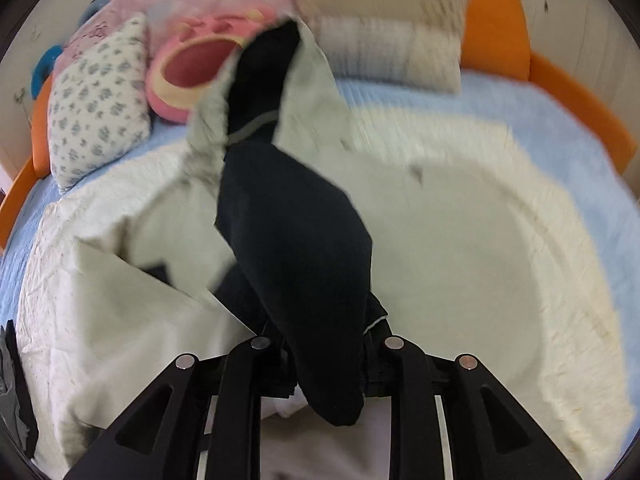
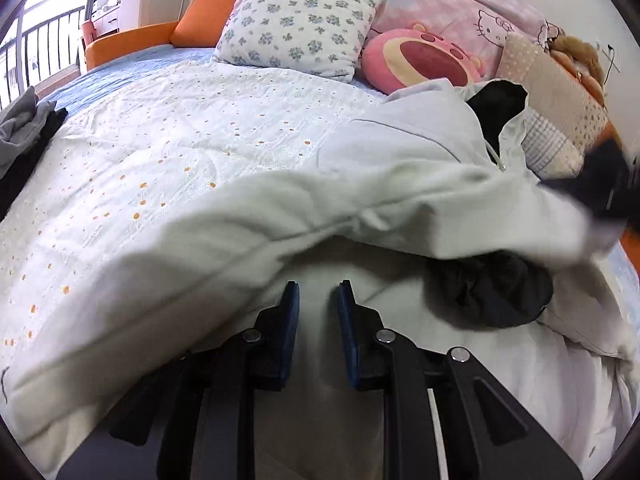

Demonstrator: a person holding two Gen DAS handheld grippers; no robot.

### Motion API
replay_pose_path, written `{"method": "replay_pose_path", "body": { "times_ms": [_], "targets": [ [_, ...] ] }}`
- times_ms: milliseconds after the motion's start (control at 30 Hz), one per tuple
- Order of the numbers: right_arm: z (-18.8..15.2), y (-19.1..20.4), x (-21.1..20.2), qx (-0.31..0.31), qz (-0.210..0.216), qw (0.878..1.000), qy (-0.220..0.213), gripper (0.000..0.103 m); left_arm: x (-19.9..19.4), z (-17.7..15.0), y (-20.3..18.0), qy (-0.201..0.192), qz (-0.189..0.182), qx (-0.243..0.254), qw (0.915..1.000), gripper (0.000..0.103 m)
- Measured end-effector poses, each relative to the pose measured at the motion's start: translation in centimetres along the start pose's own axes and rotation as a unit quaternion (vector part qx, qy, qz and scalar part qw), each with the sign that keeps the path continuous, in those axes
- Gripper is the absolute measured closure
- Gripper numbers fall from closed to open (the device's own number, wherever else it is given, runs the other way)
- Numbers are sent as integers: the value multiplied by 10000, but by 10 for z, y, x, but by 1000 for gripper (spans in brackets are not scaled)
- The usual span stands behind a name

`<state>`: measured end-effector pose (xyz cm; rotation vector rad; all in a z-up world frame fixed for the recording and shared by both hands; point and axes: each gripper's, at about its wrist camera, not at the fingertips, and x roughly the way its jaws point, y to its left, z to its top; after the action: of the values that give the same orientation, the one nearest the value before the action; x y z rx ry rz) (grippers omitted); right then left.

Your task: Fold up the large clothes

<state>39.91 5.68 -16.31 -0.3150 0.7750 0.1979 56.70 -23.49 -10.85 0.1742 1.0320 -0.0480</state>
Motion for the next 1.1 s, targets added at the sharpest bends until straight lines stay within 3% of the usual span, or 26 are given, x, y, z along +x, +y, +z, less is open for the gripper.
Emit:
{"method": "replay_pose_path", "body": {
  "times_ms": [100, 200, 267, 333, 400, 467, 500, 533, 633, 800, 867, 967, 1033, 1067, 1100],
  "targets": [
    [0, -7, 2, 124, 154, 9998, 12, 82, 22, -18, -23, 22, 389, 341, 9987, 75],
    [-1, -7, 3, 155, 196, 9997, 21, 82, 33, -33, -46, -191, 1001, 948, 9903, 70],
    [0, -7, 3, 164, 208, 9996, 23, 82, 36, -40, -61, -290, 1509, 1393, 9783, 65],
    [1, -8, 4, 207, 284, 9994, 28, 82, 37, -46, -78, -213, 2081, 1842, 9604, 61],
    [1, -8, 3, 202, 276, 9994, 29, 82, 32, -45, -83, -61, 2208, 1998, 9546, 52],
    [1, -5, 3, 167, 225, 9996, 27, 82, 16, -39, -74, 35, 2046, 1858, 9610, 14],
    [1, -4, 3, 135, 184, 9997, 29, 81, -1, -35, -65, 50, 1662, 1701, 9713, 7],
    [1, -3, 3, 108, 157, 9998, 30, 81, -15, -33, -57, 63, 1301, 1593, 9786, 6],
    [2, 1, 3, -31, 16, 10000, 29, 81, -65, -27, -36, -89, 725, 1422, 9871, 5],
    [4, 8, 3, -351, -243, 9991, 51, 78, -164, -12, 28, -902, 460, 1160, 9881, 3],
    [5, -2, -1, -317, 104, 9993, 168, 78, -193, -9, 60, -1091, 381, 916, 9891, 3],
    [0, -47, -12, 373, 1174, 9908, 555, 77, -235, -7, 126, -1404, 94, 349, 9894, 3],
    [-6, -79, -17, 727, 1482, 9832, 781, 57, -246, -7, 166, -1522, -34, 19, 9883, 3],
    [-11, -107, -20, 982, 1491, 9789, 997, 35, -247, -9, 181, -1552, -92, -120, 9878, 3],
    [-14, -128, -23, 1168, 1490, 9763, 1045, 29, -248, -13, 205, -1627, -193, -346, 9859, 3]
  ]
}}
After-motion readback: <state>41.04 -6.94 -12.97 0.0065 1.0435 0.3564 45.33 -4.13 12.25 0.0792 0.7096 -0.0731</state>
